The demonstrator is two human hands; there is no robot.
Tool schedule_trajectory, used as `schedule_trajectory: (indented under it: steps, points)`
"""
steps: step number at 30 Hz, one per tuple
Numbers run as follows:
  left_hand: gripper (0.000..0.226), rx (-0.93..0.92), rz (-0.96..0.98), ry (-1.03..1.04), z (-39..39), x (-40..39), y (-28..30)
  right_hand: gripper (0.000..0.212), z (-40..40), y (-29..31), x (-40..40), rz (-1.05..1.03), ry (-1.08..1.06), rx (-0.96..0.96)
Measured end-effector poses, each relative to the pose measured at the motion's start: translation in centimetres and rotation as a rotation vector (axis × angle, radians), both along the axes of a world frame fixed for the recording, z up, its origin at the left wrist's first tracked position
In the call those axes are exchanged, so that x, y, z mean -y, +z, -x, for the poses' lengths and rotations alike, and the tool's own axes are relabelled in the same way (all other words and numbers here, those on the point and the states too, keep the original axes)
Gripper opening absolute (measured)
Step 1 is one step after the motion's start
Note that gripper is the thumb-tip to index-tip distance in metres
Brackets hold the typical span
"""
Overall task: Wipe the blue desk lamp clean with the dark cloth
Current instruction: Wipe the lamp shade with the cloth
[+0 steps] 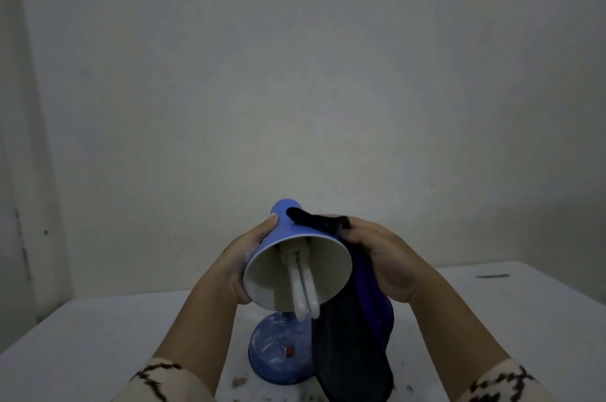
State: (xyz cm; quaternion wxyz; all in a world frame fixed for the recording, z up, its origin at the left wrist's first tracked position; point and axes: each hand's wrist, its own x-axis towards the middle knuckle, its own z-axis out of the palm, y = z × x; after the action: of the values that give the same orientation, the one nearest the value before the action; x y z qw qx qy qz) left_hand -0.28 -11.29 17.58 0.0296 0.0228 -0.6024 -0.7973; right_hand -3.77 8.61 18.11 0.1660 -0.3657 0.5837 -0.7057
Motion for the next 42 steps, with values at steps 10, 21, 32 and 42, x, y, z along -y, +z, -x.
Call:
schedule_trajectory:
  steps: [10,21,32,42]
  points:
    - [0.037,0.036,-0.120,-0.040,0.2,0.4,-0.5,0.034,-3.0,2.3,1.6,-0.159,-0.049,-0.446]
    - [0.048,0.055,-0.131,-0.077,0.8,0.4,-1.1,0.037,-0.6,-0.8,0.9,-0.027,-0.150,-0.068]
    - [0.044,-0.004,-0.098,-0.057,0.8,0.6,-1.3,0.038,-0.7,-3.2,0.9,0.000,-0.197,0.221]
    - [0.044,0.018,-0.071,-0.038,0.0,0.4,-0.7,0.044,-1.0,-4.0,1.2,-0.153,-0.268,0.289]
